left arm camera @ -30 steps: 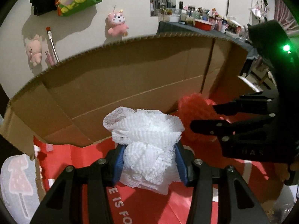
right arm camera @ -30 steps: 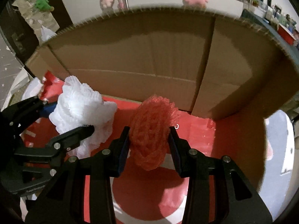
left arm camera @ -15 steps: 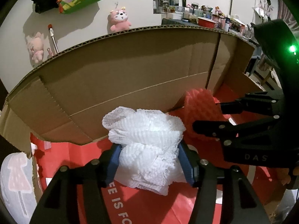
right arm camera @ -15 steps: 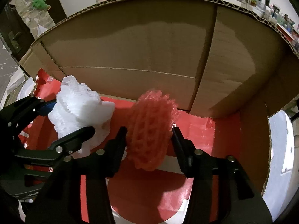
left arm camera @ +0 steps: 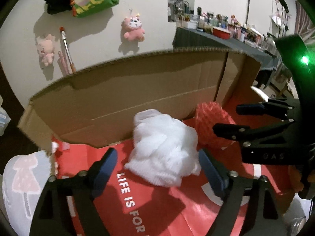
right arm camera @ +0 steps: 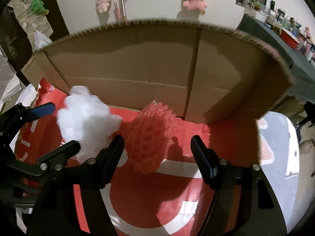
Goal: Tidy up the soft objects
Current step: 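Withdraw both tools from the box back toward the remaining items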
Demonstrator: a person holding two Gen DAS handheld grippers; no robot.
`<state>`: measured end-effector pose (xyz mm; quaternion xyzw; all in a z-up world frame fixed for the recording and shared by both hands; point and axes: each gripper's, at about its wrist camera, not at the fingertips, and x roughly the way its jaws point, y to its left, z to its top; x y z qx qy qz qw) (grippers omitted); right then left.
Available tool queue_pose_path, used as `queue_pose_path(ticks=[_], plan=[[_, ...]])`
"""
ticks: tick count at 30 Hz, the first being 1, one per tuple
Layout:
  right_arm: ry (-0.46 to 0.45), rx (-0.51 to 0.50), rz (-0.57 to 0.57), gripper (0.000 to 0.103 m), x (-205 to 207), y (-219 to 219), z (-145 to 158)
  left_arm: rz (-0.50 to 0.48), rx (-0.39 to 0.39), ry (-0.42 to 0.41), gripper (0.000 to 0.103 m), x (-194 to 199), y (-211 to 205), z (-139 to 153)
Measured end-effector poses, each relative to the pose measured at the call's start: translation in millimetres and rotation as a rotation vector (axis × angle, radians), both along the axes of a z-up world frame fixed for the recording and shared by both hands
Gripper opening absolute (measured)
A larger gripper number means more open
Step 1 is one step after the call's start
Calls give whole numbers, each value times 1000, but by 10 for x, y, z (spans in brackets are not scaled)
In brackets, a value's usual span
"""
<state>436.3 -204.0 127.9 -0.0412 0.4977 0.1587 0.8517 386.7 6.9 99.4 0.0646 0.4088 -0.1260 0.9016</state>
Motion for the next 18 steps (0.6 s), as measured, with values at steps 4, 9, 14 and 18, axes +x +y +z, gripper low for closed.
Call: queue_pose_path(ticks=[4,9,14,18], plan=[[-32,8,-17,77,-142,-61,202,21,-26,-33,92,-167,80,176],[-100,1,-20,78,-454,-113,468,41,-78,-103,100,-538,177,455],[-200,17,-19,87,-937,-124,867,65,-109,-160,103,-1010,224,721],[-275,25,4,92,-1418,-159,1121,72,-126,-228,103,-1459,267,908]])
